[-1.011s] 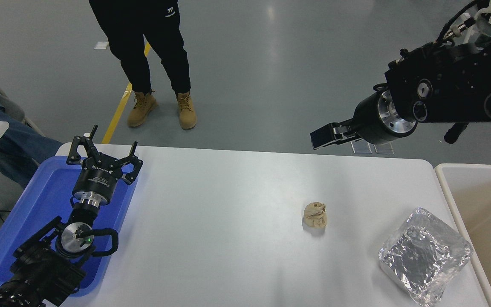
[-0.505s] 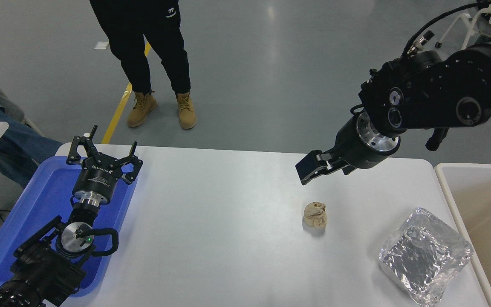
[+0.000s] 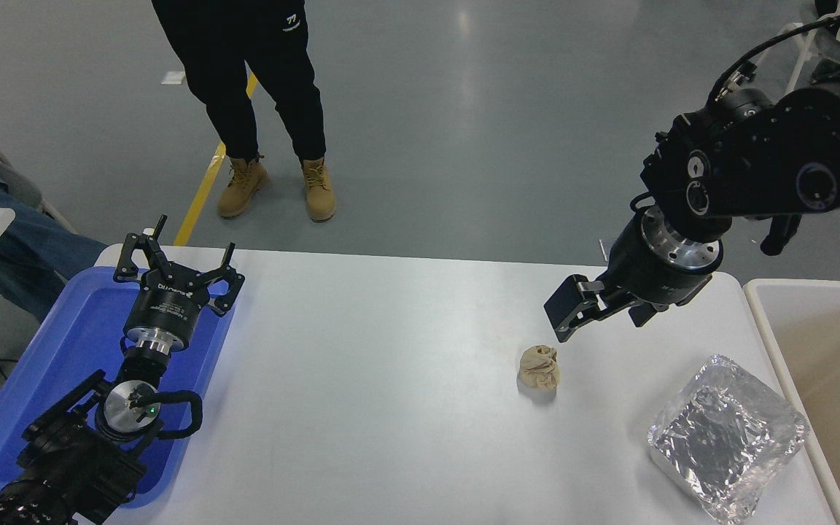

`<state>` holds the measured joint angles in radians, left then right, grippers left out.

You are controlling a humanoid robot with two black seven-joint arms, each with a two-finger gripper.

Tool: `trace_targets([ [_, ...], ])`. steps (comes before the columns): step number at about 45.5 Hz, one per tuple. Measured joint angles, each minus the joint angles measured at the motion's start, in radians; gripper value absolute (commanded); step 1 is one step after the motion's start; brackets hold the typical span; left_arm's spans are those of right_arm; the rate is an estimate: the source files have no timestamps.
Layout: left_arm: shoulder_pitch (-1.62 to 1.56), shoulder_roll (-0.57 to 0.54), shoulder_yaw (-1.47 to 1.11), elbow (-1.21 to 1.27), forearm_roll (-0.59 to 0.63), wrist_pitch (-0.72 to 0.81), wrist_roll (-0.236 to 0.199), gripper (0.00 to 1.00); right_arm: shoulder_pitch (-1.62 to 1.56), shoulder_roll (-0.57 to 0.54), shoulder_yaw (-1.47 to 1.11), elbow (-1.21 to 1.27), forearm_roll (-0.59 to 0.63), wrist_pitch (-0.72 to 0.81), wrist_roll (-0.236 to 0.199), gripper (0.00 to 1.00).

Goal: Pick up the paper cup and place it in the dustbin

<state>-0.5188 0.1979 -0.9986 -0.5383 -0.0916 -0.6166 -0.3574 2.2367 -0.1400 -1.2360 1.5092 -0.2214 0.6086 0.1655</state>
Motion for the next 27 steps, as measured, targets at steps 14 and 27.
trace_targets([
  [14, 0.0, 0.0, 0.0, 0.0, 0.0, 0.0, 0.0, 1.0, 0.065, -0.026, -0.03, 0.017, 0.014, 0.12, 0.005, 1.0],
  [27, 0.0, 0.0, 0.0, 0.001, 0.0, 0.0, 0.0, 1.0, 0.093, -0.035, -0.088, 0.022, 0.023, 0.152, 0.005, 1.0],
])
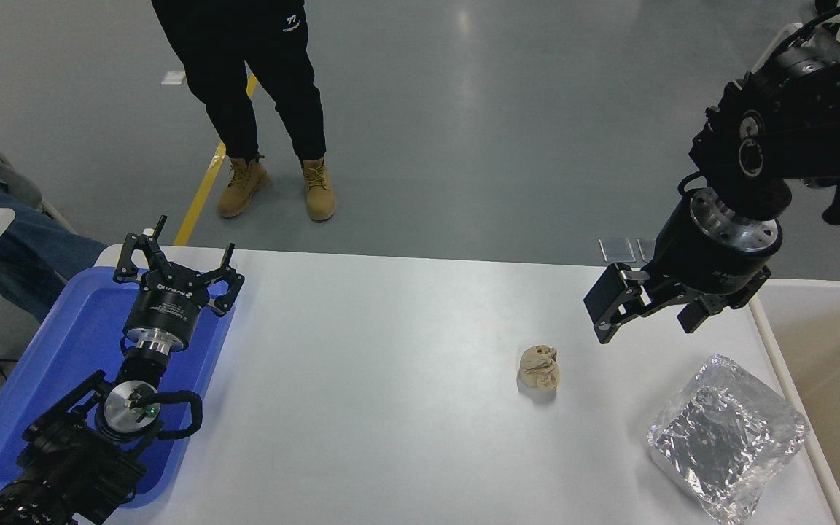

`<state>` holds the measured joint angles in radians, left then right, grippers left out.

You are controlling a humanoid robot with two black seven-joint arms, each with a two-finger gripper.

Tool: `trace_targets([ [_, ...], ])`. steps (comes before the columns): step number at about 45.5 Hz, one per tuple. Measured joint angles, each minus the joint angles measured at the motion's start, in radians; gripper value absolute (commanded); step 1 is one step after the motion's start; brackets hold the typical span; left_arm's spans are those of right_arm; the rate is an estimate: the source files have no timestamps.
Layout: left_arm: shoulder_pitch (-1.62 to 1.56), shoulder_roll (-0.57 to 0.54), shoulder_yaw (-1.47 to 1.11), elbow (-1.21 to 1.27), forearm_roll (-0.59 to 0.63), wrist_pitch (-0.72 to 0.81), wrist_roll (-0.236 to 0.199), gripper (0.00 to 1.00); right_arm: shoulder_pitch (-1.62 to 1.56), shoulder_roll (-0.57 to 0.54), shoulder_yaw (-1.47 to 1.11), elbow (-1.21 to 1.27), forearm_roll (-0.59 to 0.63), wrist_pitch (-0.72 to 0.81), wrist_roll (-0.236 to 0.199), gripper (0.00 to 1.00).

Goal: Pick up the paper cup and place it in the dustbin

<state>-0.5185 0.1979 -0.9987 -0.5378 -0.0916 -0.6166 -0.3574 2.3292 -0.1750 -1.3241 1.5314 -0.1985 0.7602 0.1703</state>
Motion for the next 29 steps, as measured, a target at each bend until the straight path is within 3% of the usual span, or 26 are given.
trace_targets([
  [29, 0.0, 0.0, 0.0, 0.0, 0.0, 0.0, 0.0, 1.0, 0.002, 0.013, -0.067, -0.005, -0.023, -0.005, -0.004, 1.0],
])
